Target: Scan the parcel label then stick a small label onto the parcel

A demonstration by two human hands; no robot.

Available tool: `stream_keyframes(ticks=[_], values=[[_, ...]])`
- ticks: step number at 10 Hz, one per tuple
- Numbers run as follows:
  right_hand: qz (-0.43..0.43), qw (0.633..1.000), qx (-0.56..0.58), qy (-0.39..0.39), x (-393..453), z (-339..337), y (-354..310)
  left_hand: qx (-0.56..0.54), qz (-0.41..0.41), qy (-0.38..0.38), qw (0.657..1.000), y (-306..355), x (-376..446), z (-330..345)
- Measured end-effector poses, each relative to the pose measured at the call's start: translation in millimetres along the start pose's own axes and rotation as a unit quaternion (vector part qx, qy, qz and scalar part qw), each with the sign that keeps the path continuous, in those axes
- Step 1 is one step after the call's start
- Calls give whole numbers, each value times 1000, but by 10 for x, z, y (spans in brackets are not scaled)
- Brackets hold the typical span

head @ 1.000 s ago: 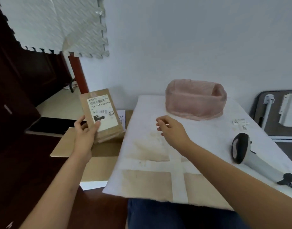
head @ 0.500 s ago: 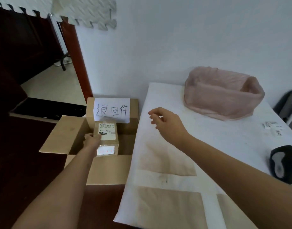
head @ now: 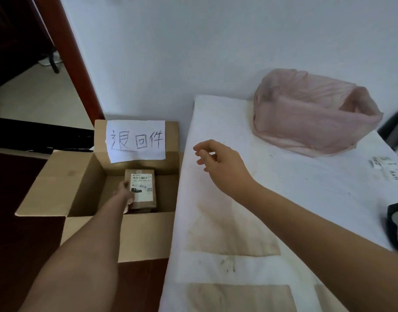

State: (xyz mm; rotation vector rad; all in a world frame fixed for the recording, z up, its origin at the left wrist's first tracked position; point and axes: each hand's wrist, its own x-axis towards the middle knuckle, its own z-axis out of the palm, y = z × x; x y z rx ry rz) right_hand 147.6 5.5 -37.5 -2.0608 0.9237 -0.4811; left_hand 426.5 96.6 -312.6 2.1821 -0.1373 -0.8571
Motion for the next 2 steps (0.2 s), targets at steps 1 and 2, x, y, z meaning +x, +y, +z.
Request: stream_keyframes(ticks=[1,2], values=[[6,1000,3,1,-8,-8,-2,45,-23,-15,999,39,-10,-18],[9,1000,21,21,-39,-79,-35,116,-46,-5,992,119,-53,-47]])
